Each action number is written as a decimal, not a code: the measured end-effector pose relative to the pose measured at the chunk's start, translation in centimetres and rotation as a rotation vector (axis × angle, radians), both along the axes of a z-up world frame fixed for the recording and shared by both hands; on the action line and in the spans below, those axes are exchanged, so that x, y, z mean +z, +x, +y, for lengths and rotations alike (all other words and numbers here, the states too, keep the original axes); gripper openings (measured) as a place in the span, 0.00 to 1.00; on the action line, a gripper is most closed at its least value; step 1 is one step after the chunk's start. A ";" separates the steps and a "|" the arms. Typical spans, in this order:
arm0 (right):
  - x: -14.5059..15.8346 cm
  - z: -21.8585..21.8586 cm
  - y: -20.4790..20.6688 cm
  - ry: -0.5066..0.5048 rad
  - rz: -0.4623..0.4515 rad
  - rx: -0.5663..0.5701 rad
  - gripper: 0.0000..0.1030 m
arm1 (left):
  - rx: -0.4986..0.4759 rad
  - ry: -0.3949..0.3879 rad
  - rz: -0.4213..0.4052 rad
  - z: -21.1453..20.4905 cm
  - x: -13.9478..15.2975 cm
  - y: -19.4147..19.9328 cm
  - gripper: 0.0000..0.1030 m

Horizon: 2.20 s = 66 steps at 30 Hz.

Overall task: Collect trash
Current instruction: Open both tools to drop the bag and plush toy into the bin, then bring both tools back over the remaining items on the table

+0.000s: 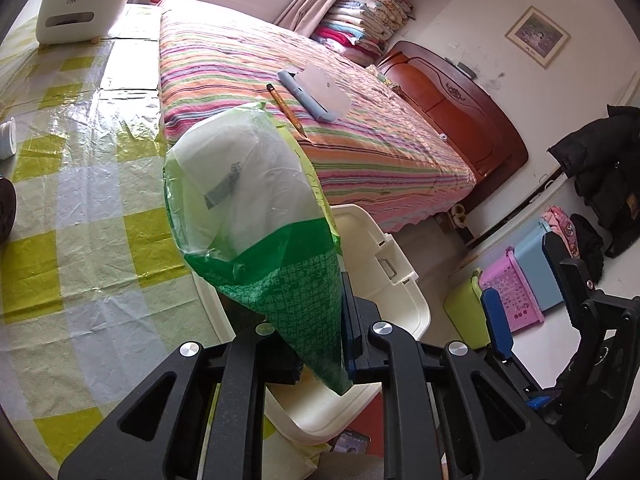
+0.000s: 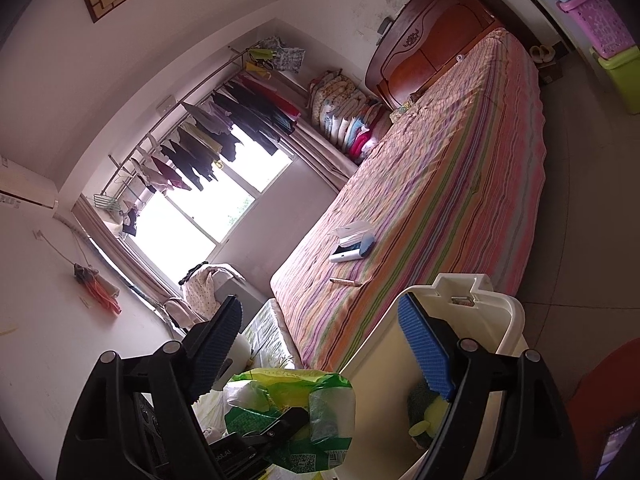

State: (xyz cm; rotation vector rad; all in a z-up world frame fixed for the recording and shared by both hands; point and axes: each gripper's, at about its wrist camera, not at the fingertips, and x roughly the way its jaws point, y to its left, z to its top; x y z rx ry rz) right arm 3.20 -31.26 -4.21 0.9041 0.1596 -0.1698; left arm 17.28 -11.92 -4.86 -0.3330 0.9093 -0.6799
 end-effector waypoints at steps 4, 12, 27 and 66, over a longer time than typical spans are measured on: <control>0.2 0.1 0.1 -0.005 -0.003 0.009 0.76 | 0.012 0.011 -0.017 -0.3 0.2 0.0 0.40; 0.1 0.2 0.1 -0.008 -0.004 0.018 0.76 | 0.081 0.059 -0.118 0.5 1.6 -1.1 0.82; 0.0 0.7 0.9 -0.025 0.014 0.053 0.76 | 0.189 0.107 -0.160 7.0 3.9 -2.1 0.86; 0.5 8.0 5.2 -0.151 0.108 0.218 0.76 | 0.656 0.084 -0.119 34.9 3.5 -2.4 0.86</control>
